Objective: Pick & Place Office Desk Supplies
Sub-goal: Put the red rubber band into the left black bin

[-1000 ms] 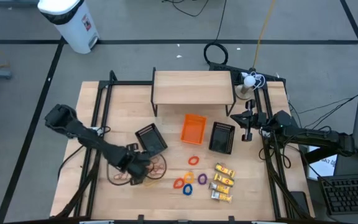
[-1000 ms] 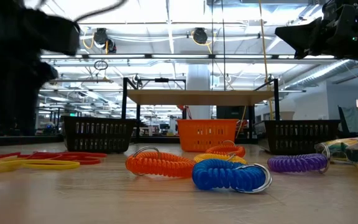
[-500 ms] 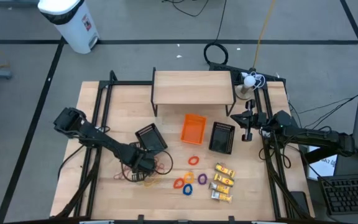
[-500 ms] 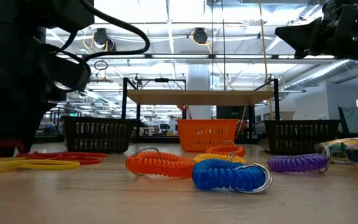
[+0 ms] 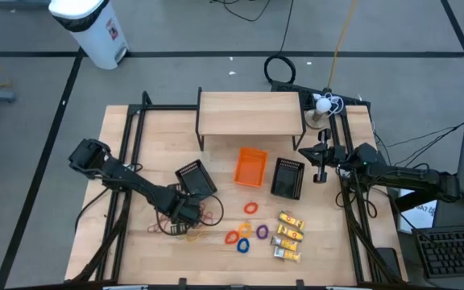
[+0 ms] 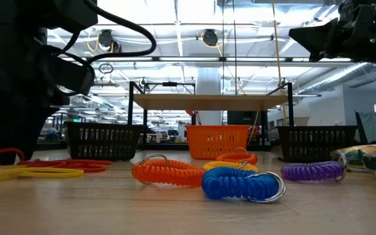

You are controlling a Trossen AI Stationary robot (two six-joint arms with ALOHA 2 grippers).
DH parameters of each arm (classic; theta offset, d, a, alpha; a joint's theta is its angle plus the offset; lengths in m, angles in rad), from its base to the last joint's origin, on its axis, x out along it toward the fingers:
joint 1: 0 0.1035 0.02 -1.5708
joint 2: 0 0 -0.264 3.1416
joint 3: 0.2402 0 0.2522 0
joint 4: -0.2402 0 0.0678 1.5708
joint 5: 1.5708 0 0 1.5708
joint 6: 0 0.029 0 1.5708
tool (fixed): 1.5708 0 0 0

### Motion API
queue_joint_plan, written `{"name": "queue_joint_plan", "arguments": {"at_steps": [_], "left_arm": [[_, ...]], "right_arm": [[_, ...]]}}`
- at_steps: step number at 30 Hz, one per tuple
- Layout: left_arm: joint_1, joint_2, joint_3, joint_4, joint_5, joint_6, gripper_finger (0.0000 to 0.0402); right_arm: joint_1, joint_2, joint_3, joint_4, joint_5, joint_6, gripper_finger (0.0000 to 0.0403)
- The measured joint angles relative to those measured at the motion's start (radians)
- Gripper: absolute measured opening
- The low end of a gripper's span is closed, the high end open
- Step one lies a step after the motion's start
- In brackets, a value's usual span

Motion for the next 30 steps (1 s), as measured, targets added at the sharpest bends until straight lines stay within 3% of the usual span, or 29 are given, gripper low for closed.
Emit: {"name": "queue_joint_plan", "arguments": {"at_steps": [11, 19, 30], "left_arm": [[0.015, -0.045, 0.0, -0.167, -0.13, -0.069, 0.0152], [0.005, -0.093, 0.001, -0.014, 0.032, -0.06, 0.0152], [-0.011, 0.012, 0.005, -0.031, 0.032, -0.03, 0.0152]], "right_arm": [[0.0, 0.0, 0.0, 0.0, 0.0, 0.0, 0.0], [0.0, 0.0, 0.0, 0.002, 0.0, 0.0, 0.0], [0.0, 0.002, 0.0, 0.008, -0.002, 0.003, 0.0]]}}
